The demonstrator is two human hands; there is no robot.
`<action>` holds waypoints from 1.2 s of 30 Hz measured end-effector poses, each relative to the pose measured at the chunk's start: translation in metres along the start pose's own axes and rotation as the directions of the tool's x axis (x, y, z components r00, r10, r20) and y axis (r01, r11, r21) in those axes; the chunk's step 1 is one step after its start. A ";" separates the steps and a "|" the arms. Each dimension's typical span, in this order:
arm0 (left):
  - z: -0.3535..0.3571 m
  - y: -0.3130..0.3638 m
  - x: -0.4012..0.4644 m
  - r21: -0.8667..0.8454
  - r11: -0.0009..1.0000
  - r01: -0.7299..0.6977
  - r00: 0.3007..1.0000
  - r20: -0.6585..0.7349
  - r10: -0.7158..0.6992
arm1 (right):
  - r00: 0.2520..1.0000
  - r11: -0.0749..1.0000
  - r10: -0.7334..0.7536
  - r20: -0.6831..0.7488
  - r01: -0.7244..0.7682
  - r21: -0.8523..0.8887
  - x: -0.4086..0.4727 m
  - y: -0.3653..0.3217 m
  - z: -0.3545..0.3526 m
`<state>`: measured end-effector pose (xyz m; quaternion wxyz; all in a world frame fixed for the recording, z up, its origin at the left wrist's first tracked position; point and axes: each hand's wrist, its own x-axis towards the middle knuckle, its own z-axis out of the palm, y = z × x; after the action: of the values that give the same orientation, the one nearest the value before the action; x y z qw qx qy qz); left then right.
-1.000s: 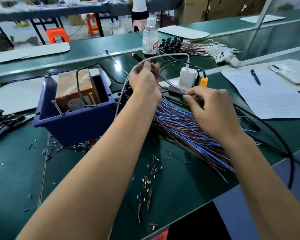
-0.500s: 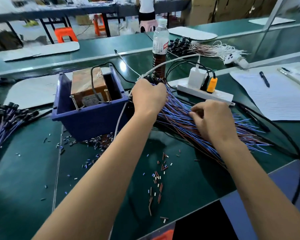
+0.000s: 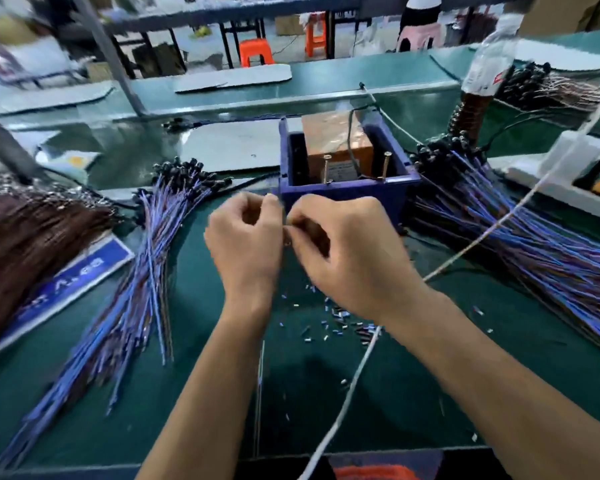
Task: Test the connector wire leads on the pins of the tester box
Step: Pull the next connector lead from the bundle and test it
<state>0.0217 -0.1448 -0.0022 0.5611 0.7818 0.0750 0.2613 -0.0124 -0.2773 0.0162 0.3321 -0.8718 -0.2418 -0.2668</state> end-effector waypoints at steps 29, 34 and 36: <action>-0.086 -0.096 0.166 0.770 0.600 0.217 0.973 -0.120 -0.197 | 0.693 0.954 0.288 0.661 -0.149 -0.259 0.069 -0.023 0.147; -0.085 -0.091 0.170 0.817 0.564 0.120 0.993 -0.098 -0.070 | 0.690 0.953 0.294 0.661 -0.159 -0.258 0.069 -0.022 0.147; -0.084 -0.081 0.167 0.811 0.582 0.064 0.995 -0.096 0.024 | 0.690 0.955 0.291 0.663 -0.169 -0.243 0.069 -0.022 0.146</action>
<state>0.1373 0.0230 -0.0030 0.1402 0.9373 0.2220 0.2292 0.0703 -0.1427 -0.0239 0.1762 -0.9553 -0.2141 0.1028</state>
